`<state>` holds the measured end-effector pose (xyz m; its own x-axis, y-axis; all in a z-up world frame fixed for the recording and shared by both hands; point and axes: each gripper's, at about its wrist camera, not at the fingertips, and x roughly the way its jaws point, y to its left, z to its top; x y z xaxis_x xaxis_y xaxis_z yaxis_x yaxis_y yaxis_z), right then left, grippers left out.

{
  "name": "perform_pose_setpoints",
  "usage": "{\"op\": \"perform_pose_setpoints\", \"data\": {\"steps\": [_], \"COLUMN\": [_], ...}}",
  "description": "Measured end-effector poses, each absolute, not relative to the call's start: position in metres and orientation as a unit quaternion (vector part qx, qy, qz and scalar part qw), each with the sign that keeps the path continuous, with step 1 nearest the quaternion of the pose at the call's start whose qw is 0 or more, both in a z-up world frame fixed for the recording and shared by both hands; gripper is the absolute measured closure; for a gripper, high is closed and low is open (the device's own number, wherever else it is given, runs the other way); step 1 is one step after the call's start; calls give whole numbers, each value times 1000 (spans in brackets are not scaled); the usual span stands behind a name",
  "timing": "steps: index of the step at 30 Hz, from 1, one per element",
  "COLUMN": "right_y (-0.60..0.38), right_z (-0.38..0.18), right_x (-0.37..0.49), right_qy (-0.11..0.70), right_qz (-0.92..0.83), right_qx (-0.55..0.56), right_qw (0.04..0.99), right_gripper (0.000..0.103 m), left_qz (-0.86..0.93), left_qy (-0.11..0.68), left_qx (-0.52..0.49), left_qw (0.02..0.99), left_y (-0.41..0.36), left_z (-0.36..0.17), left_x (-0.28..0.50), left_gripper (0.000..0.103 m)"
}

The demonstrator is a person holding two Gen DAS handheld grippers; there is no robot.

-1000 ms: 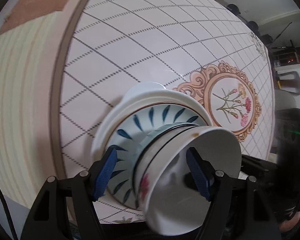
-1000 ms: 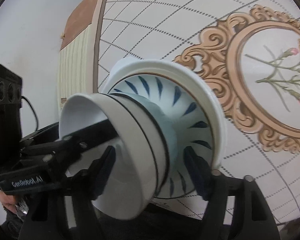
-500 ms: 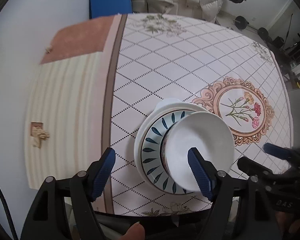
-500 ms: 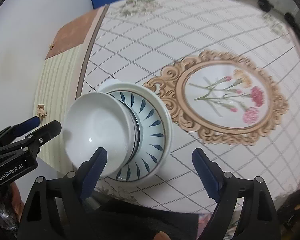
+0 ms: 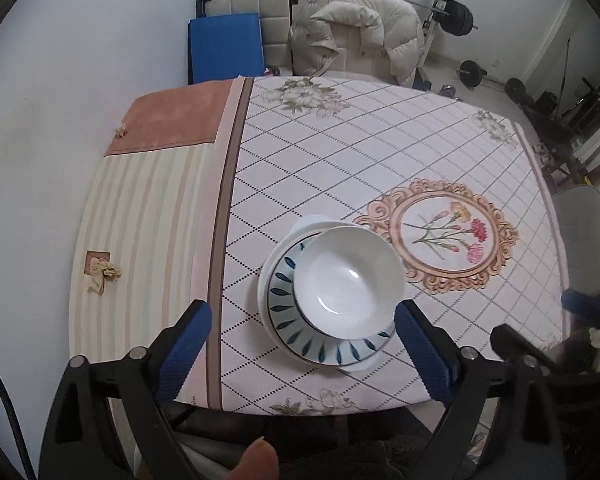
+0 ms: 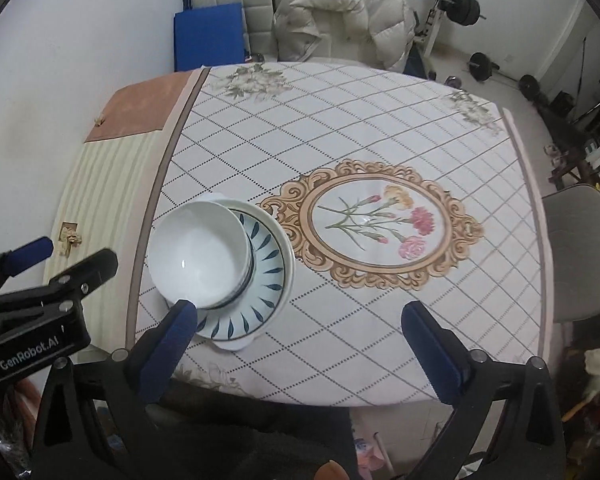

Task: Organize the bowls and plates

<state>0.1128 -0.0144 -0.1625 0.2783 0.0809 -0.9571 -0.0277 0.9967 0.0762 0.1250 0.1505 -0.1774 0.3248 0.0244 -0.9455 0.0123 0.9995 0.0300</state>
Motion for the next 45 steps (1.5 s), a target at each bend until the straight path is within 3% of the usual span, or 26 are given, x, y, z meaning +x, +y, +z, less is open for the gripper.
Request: {"op": "perform_pose_setpoints", "data": {"steps": [3, 22, 45], "right_y": [-23, -45, -48], "right_z": [-143, 15, 40], "right_x": [99, 18, 14], "right_qy": [587, 477, 467], "right_qz": [25, -49, -69], "right_qx": [31, 10, -1], "right_qw": [809, 878, 881], "right_gripper": [0, 0, 0], "left_qz": [2, 10, 5], "left_qy": [566, 494, 488], "left_qx": [10, 34, 33], "left_qw": [825, 868, 872], "left_y": [147, 130, 126], "left_z": [-160, -33, -14], "left_x": [117, 44, 38], "left_gripper": [1, 1, 1]}}
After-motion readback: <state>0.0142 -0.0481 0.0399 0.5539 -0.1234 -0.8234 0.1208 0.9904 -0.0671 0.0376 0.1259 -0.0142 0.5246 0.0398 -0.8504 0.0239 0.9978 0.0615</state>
